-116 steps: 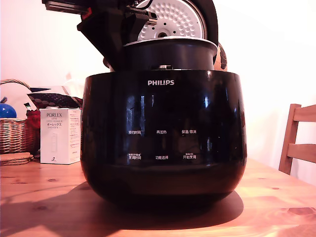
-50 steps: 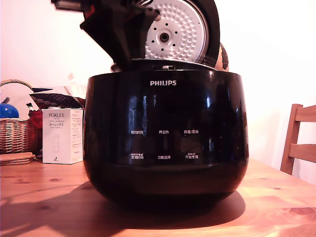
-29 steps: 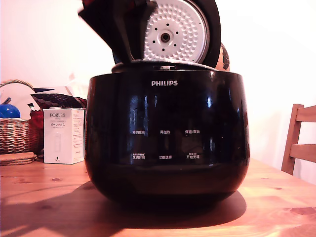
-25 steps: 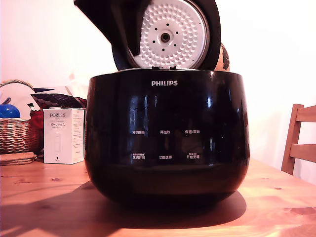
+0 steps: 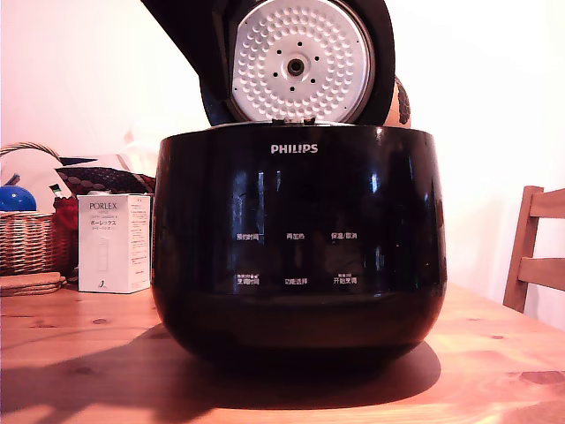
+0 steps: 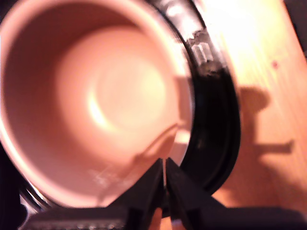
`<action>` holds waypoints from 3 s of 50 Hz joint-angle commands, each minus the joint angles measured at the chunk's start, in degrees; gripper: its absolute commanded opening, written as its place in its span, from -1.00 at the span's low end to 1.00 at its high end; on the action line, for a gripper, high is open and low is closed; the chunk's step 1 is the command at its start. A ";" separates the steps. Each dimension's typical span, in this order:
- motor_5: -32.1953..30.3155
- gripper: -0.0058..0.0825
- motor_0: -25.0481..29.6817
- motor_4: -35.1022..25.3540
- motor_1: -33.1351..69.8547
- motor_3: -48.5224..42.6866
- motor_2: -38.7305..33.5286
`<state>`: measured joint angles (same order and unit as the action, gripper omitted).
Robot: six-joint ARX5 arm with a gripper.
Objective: Place the pot you are holding inside the rice cooker
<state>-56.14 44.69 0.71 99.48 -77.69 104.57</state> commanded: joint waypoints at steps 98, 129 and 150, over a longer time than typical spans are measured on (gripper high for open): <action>24.24 -0.92 -7.93 -4.57 5.44 3.41 -0.20; 33.62 -0.92 -14.80 1.55 -3.08 4.13 -0.20; 44.11 -0.92 -22.25 10.34 -4.68 5.73 -0.20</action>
<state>-13.58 22.70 10.76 95.77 -72.14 104.57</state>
